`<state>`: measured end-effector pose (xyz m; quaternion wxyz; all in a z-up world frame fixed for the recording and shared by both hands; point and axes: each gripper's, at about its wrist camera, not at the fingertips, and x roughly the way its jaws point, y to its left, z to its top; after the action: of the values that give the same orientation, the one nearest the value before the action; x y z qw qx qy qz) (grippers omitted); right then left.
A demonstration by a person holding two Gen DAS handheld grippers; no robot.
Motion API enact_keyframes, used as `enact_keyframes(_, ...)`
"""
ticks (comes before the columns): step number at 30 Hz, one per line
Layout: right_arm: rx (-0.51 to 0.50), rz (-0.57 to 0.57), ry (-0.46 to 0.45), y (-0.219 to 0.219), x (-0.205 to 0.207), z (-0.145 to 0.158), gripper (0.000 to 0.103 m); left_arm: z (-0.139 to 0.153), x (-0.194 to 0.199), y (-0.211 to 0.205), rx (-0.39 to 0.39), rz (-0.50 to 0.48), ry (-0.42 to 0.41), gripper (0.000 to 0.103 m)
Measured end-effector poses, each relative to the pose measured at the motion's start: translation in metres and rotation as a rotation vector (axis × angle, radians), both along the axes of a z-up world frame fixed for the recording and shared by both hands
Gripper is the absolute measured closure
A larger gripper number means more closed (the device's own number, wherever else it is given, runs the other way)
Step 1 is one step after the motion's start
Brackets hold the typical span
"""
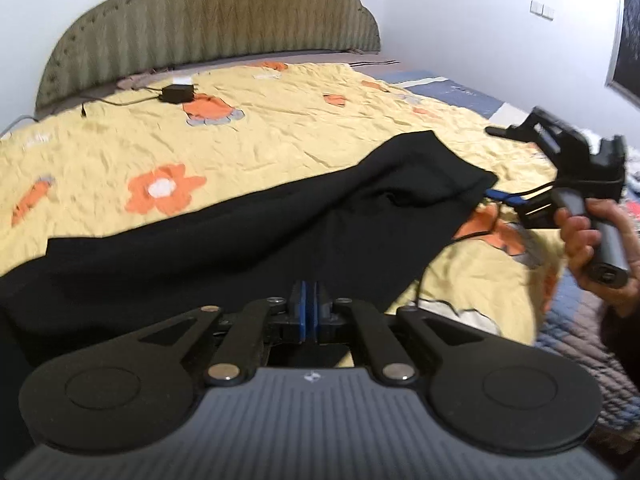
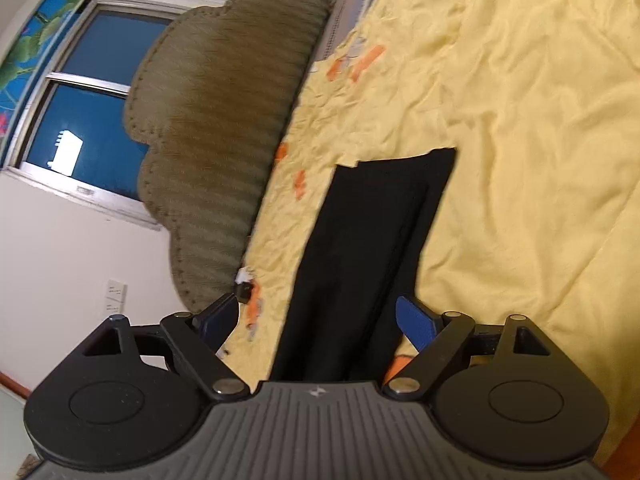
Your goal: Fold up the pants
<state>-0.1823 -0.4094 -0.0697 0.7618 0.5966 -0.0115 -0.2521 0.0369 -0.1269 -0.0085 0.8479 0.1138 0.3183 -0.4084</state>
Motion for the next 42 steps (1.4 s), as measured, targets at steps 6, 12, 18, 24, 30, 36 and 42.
enact_keyframes(6, 0.023, 0.062, -0.016, 0.004, 0.02, -0.002, 0.016, -0.019, -0.002, -0.014, 0.069, 0.01, -0.034, 0.096)
enact_keyframes(12, 0.079, 0.084, -0.025, 0.001, 0.046, -0.007, 0.016, -0.021, 0.0, -0.008, 0.054, 0.028, -0.044, 0.069)
enact_keyframes(18, 0.043, 0.054, -0.086, 0.009, 0.05, -0.01, 0.016, -0.023, 0.003, -0.005, 0.036, 0.012, -0.01, 0.066)
enact_keyframes(24, 0.03, 0.07, -0.009, 0.017, 0.053, -0.007, 0.017, -0.017, 0.001, 0.0, -0.013, 0.001, -0.009, 0.064)
enact_keyframes(30, 0.007, 0.027, -0.019, -0.003, 0.085, -0.007, 0.016, -0.021, 0.0, -0.004, 0.013, 0.002, 0.0, 0.064)
enact_keyframes(36, 0.009, 0.135, -0.04, -0.007, 0.086, -0.016, 0.088, -0.024, 0.003, -0.009, 0.003, -0.013, 0.018, 0.064)
enact_keyframes(42, 0.16, 0.14, -0.393, -0.015, 0.059, -0.037, 0.09, -0.03, 0.001, -0.029, 0.057, -0.019, 0.001, 0.086)
